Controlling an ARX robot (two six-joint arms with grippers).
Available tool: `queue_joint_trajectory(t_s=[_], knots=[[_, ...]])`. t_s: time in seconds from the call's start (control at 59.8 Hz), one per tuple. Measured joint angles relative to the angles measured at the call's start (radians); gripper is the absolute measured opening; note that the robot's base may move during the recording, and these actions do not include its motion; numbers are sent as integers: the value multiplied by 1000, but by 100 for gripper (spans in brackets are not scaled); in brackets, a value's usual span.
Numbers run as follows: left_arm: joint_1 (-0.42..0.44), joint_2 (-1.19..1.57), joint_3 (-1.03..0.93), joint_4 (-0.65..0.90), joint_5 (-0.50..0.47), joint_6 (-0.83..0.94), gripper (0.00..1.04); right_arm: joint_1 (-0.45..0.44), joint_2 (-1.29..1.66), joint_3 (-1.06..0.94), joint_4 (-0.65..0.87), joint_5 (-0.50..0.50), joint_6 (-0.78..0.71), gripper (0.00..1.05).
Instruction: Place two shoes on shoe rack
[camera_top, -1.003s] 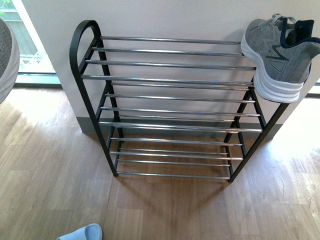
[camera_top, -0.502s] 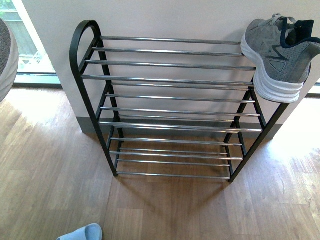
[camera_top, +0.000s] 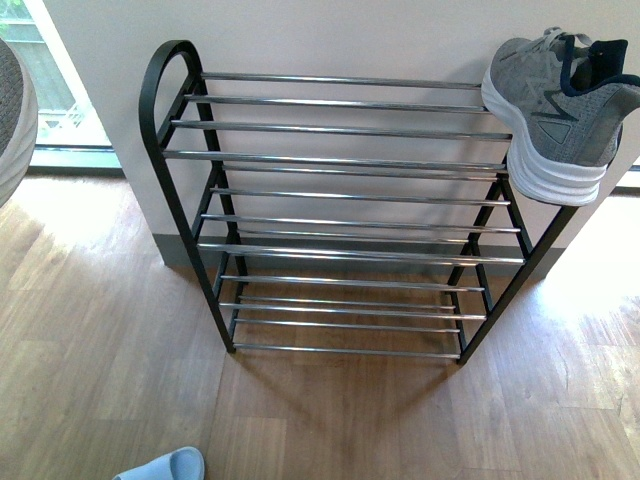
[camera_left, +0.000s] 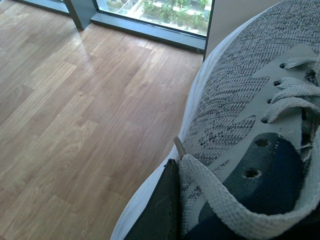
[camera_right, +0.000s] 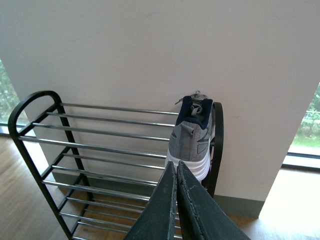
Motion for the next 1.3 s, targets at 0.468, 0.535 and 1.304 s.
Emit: queue_joint_trajectory(t_s=[0.468, 0.535, 1.304], knots=[[0, 0, 0, 0, 0, 0, 2, 0, -246, 0, -270, 0, 0, 2], [0, 0, 0, 0, -2, 0, 2, 0, -272, 0, -279, 0, 0, 2], [0, 0, 0, 0, 0, 0, 2, 0, -275, 0, -280, 0, -2, 62]])
